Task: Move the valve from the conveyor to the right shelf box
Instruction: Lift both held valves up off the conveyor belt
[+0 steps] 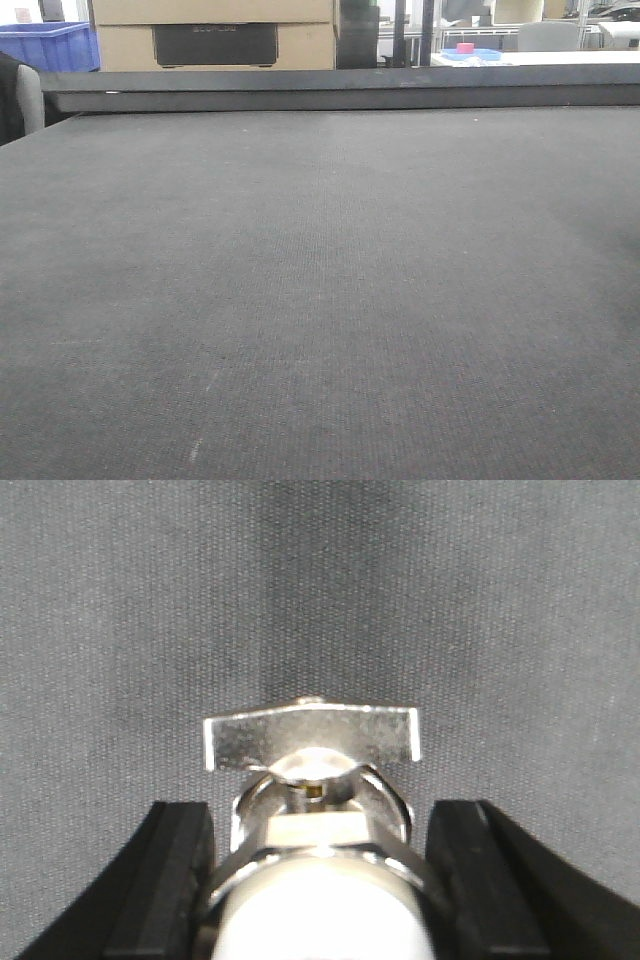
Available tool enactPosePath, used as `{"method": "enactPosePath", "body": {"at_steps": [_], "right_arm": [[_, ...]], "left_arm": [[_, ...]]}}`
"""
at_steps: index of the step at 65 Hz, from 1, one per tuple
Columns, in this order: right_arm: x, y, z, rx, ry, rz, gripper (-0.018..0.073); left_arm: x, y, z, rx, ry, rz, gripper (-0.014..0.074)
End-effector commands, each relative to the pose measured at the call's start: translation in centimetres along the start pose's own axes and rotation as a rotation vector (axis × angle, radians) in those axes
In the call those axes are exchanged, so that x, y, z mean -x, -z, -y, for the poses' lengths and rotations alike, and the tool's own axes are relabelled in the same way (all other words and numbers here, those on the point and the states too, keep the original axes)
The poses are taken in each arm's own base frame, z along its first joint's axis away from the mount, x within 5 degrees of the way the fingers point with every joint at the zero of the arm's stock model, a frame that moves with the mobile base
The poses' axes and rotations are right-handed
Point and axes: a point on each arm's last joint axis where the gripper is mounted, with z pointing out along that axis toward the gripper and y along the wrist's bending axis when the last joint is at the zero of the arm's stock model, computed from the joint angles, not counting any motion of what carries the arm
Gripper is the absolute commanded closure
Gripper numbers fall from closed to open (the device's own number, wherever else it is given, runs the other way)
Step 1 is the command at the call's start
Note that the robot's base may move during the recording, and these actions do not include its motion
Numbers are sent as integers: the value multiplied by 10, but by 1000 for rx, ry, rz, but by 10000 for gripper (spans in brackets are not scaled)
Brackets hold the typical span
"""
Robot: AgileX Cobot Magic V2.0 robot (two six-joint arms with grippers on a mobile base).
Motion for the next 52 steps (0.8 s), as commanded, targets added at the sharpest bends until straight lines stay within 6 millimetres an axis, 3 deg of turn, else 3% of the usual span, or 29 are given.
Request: {"method": "enactPosePath", "body": {"at_steps": [1,15,22,28,32,36,44,52], "right_arm": [[0,6,0,-5,3,28,721],[0,6,0,-5,3,28,721],[0,6,0,-5,3,28,721],[0,6,0,-5,3,28,721],[1,6,0,-5,3,35,721],[1,6,0,-5,3,44,721],[1,10,0,-5,3,62,721],[-2,19,-1,-3,5,98,721]], "left_arm": [[4,-9,0,-3,-5,-39,92],[9,-25,0,-5,-6,-78,147],[10,-27,0,-5,-6,-83,224],[10,-27,0,-5,-6,-81,367],[10,-27,0,-5,-6,-88,563],[10,-27,0,-5,-6,-88,706],[11,-22,0,-4,-7,-71,708],[8,-3,2,-23,-36,19,708]]}}
